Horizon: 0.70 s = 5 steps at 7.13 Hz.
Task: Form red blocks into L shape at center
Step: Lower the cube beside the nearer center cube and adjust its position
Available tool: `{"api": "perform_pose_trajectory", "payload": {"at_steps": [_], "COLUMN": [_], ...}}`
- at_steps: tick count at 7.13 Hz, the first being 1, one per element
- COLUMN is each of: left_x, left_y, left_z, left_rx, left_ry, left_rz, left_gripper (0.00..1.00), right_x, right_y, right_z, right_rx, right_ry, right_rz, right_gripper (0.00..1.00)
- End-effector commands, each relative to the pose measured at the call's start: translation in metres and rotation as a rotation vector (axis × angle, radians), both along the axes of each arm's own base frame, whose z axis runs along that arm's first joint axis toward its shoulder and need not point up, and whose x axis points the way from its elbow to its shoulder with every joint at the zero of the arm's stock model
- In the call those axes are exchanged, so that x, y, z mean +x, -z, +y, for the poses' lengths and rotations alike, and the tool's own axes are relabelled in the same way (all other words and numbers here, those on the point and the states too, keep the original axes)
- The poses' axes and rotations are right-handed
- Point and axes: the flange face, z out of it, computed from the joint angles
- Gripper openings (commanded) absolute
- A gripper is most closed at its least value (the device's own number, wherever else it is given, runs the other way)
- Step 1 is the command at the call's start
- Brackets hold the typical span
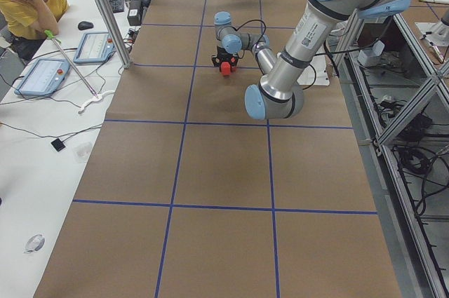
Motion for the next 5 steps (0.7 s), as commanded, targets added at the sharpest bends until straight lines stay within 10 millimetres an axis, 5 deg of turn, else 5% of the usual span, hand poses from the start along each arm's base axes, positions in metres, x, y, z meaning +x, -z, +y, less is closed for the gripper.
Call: {"api": "perform_pose_trajectory", "payload": {"at_steps": [1,5], "left_x": [0.0027,0.0032], "left_y": [-0.0016,0.0002], "left_z": [0.0012,0.0011], "left_rx": [0.009,0.009], "left_ry": [0.008,0.007], "left_rz": [-0.010,-0.007], "left_gripper": [0.16,0.20], "right_x": [-0.0001,-0.0004], "right_y": [0.0007,0.0032], "right_z": [-0.0005,-0.0017], "right_rx": [0.001,0.007], "right_ry": [0.000,0.000], "right_rz": [0.000,-0.002], "right_gripper": [1.00,1.00]}}
